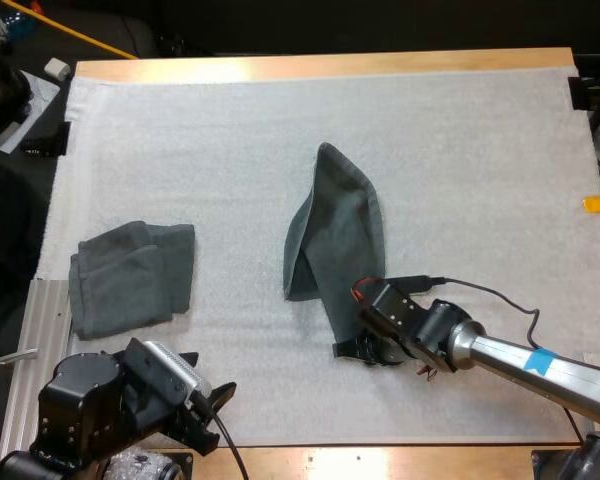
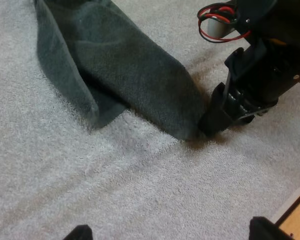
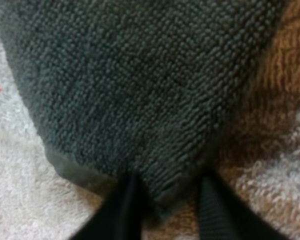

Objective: Pick towel from pile, fold and stack

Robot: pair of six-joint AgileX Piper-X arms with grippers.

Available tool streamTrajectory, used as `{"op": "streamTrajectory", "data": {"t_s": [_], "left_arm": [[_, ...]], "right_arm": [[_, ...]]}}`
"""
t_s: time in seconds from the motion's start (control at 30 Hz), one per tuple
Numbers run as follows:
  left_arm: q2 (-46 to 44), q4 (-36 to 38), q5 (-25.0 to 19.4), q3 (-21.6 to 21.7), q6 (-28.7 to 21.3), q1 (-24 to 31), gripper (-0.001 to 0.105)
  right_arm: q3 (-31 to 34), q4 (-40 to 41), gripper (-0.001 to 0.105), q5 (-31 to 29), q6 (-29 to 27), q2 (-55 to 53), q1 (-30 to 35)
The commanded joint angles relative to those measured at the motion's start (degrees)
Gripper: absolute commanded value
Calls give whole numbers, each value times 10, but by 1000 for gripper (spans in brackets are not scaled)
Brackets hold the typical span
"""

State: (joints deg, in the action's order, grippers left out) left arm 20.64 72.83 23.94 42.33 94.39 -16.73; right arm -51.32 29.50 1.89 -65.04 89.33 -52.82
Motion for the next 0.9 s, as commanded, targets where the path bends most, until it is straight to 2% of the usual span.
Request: {"op": "streamTrajectory", "data": {"t_s": [0.0,0.3,0.47,0.57,0.63,0.87], "left_arm": [[0,0,8,3,4,-4,61],[2,0,7,3,3,-3,61],[3,-5,9,3,3,-2,61],[-1,-14,8,2,2,-4,61],[3,-9,9,2,3,-4,61],[3,-41,13,1,4,-4,61]], "right_arm": [[1,-4,2,-5,6,-1,0],[0,37,0,-26,-20,-39,0],[-2,127,0,-63,-70,-95,-1],[-3,221,0,-106,-112,-135,1],[-3,176,0,-81,-94,-118,0],[-2,273,0,-88,-105,-129,-1]]}}
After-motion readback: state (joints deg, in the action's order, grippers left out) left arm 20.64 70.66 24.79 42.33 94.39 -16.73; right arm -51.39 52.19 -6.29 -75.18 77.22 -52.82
